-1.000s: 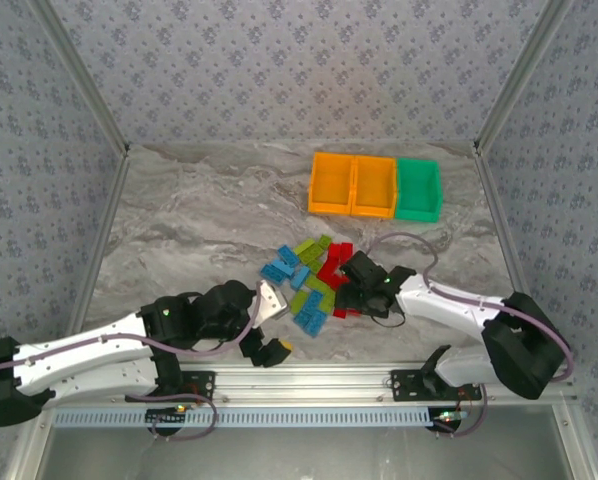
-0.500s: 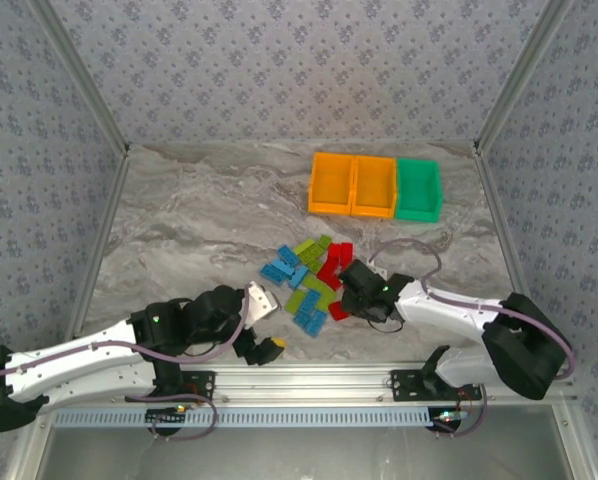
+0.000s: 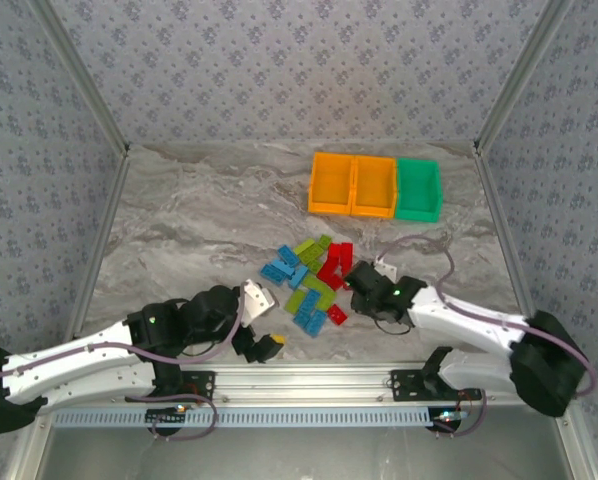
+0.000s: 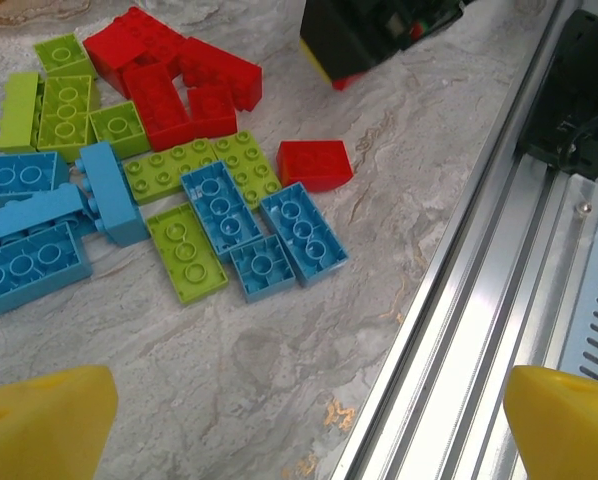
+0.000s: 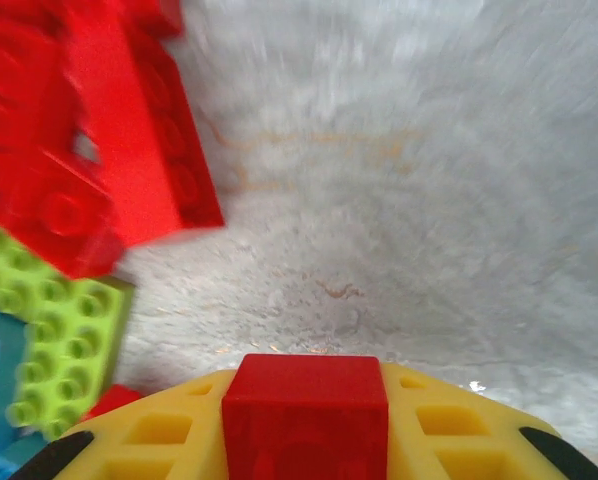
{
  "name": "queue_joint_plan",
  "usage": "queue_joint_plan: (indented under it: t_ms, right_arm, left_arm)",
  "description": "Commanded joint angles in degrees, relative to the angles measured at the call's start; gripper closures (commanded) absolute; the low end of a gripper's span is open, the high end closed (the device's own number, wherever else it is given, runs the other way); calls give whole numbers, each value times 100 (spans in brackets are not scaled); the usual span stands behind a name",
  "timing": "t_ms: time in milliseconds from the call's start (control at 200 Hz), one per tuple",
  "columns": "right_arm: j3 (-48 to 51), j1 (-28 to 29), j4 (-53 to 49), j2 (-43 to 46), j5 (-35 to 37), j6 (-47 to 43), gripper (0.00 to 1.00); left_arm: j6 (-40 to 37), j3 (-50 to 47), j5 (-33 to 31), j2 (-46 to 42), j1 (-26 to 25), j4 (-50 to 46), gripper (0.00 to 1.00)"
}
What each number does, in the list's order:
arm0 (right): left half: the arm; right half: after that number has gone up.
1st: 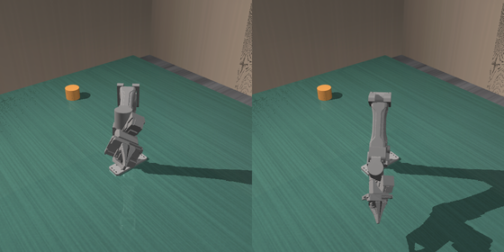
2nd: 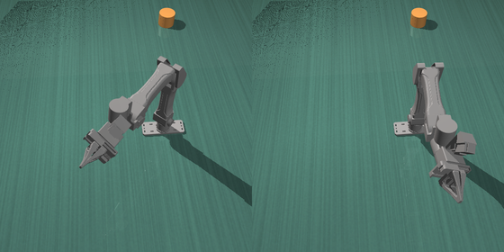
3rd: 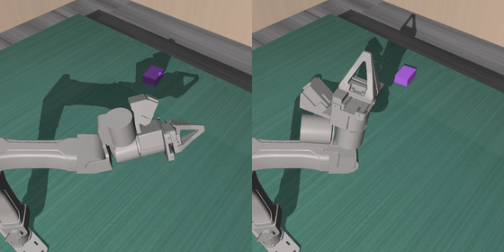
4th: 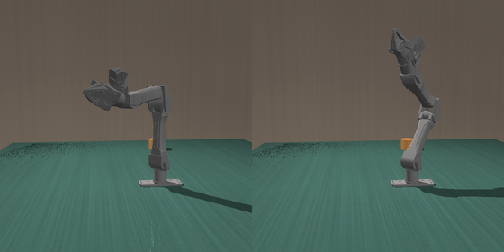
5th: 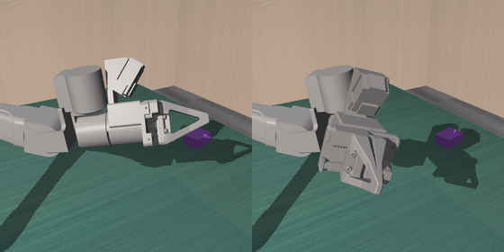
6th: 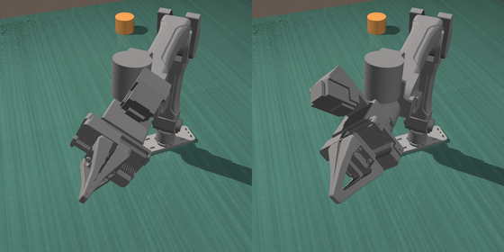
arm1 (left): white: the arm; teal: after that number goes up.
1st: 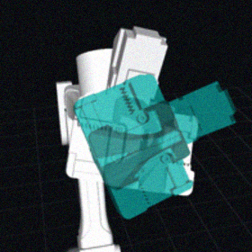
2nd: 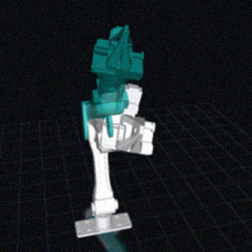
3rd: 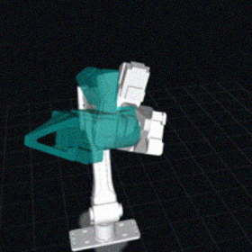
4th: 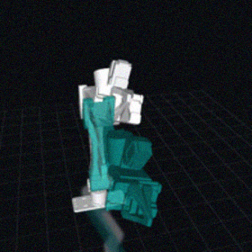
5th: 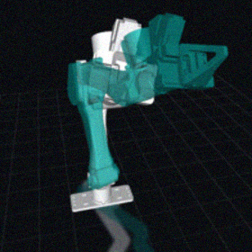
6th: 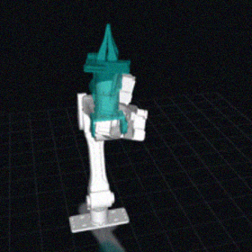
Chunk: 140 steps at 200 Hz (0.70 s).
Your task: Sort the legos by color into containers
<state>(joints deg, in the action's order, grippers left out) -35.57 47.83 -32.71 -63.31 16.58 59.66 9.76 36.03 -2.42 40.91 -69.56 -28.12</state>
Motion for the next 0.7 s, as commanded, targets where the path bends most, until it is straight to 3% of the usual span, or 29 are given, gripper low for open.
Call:
queue_joint_plan:
  t_ms: [0, 110, 260, 500, 695]
  right_arm:
    - [-565, -544, -501, 639, 863, -917, 74]
    - [-1150, -2150, 196, 584, 271, -2276, 74]
    - [-2262, -3824, 980, -848, -752, -3188, 73]
    - [-4594, -4602, 834, -3804, -1114, -3169, 69]
    - [-5725, -4791, 493, -5027, -1192, -3201, 59]
  left_arm:
    - [111, 80, 45, -122, -46, 486, 1]
    - [200, 44, -105, -136, -48, 915, 1]
    - [807, 116, -911, -38, -41, 1154, 1]
    - [2416, 237, -3267, 34, -21, 127, 1]
    - [3206, 107, -3683, -554, -5, -565, 1]
